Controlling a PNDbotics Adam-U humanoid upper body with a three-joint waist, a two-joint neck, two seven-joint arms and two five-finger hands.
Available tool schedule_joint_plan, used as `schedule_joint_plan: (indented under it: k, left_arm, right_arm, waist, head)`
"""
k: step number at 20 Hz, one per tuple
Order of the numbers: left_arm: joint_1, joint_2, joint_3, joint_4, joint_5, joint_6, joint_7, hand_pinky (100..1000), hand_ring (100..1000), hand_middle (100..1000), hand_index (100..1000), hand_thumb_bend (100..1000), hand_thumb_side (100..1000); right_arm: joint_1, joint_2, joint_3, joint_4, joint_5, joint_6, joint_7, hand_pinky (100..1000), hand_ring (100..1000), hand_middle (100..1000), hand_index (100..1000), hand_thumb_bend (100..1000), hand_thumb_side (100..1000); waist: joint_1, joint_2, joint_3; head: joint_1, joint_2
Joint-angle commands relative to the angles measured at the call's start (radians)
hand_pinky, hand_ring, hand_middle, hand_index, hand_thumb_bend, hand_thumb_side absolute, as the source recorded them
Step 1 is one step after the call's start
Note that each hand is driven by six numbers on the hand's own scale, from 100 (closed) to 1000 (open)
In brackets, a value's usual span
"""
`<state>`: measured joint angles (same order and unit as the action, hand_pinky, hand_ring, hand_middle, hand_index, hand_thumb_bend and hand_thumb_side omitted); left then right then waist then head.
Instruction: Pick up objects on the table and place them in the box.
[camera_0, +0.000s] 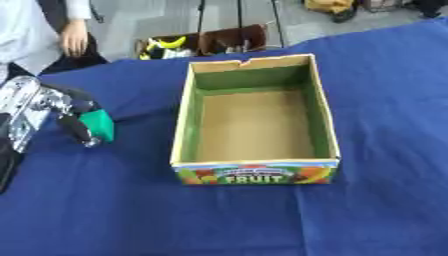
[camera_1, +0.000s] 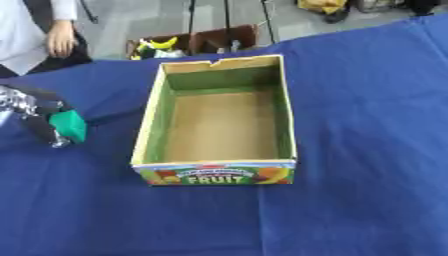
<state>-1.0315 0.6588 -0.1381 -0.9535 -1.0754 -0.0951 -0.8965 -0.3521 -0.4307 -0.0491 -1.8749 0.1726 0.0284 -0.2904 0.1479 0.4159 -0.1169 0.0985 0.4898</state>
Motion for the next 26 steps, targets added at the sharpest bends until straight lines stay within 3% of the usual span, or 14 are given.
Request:
schedule_joint_plan:
  k: [1,10,16,24,26]
  left_arm:
    - [-0.025,0.024,0.012,-0.023,-0.007,0.014,0.023,588,528,594,777,100,421]
    - [-0.039,0.036,0.014,-0.094,-0.122,0.027,0.167,572,516,588,760,100,429]
    - [-0.050,0.039,0.013,-0.104,-0.167,0.018,0.199,579,522,608,771,100,440]
    - [-0.054,0.036,0.009,-0.109,-0.149,0.022,0.163,590,563,782,814,100,456]
    - [-0.055,0.036,0.009,-0.107,-0.144,0.024,0.154,590,566,788,816,100,457]
  right_arm:
    - [-0.008,-0.023,-0.010,-0.022,-0.007,0.000,-0.004,869,905,814,923,100,1000]
    - [0.000,-0.021,-0.011,-0.020,-0.008,-0.001,-0.004,869,905,814,924,100,1000]
    - [0.006,-0.019,-0.012,-0.019,-0.007,-0.002,-0.002,869,905,814,924,100,1000]
    - [0.008,-0.017,-0.010,-0.020,-0.008,-0.003,0.000,870,905,815,925,100,1000]
    - [0.009,-0.017,-0.011,-0.019,-0.008,-0.003,0.000,870,905,815,925,100,1000]
  waist:
    - [-0.007,-0.021,0.003]
    - [-0.006,-0.032,0.006]
    - [-0.004,-0.043,0.012]
    - [-0.001,-0.048,0.012]
    - [-0.002,-0.048,0.012]
  head:
    - [-0.001,-0.008]
    - [-0.005,-0.001]
    - [-0.011,0.006]
    - [-0.011,0.004]
    - [-0.011,0.004]
